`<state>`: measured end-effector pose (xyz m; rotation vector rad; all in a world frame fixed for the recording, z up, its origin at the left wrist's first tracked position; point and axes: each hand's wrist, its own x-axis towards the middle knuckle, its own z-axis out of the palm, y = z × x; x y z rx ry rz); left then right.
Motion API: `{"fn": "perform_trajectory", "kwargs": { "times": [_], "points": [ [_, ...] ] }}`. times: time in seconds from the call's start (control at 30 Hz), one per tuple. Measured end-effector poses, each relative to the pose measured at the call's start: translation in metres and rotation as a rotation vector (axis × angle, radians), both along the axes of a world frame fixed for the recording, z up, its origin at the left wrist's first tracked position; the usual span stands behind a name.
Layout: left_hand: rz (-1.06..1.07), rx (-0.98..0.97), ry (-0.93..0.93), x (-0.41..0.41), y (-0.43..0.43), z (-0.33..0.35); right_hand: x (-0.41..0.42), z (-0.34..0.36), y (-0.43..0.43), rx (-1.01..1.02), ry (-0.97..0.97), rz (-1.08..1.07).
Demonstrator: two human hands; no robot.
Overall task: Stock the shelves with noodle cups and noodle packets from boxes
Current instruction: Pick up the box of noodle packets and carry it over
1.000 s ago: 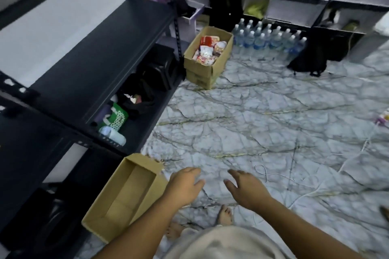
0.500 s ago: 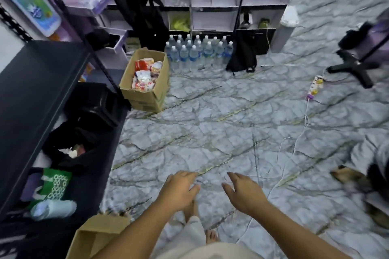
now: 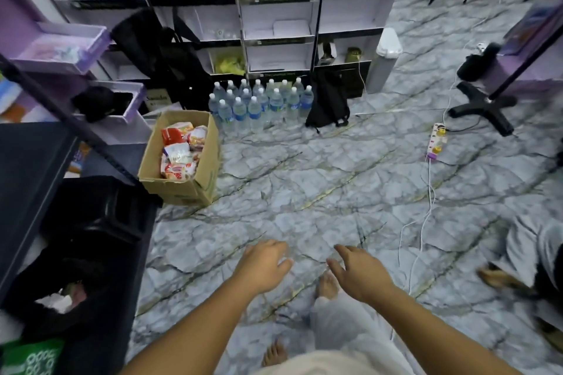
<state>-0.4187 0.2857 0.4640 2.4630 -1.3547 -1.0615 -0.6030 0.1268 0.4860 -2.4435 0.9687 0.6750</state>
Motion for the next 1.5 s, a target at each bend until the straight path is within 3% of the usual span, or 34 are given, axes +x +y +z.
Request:
{"fn": "perform_trajectory", "kwargs": {
  "times": [0.77,1.17,1.5],
  "points": [
    [0.438,0.044,0.019,0.191,-0.266,-0.015,0.24,-0.016,-0.335,0.036,0.099,0.355],
    [0.608,0.054,0.06,0.367,-0.314,-0.026,0.466,-0.016,-0.397,-0.015,0.081,0.575],
    [1.08,0.069,0.025,0.45,-0.312,-0.027,0.658,-0.026,-0.42,-0.016,-0.006,0.934]
  ]
}}
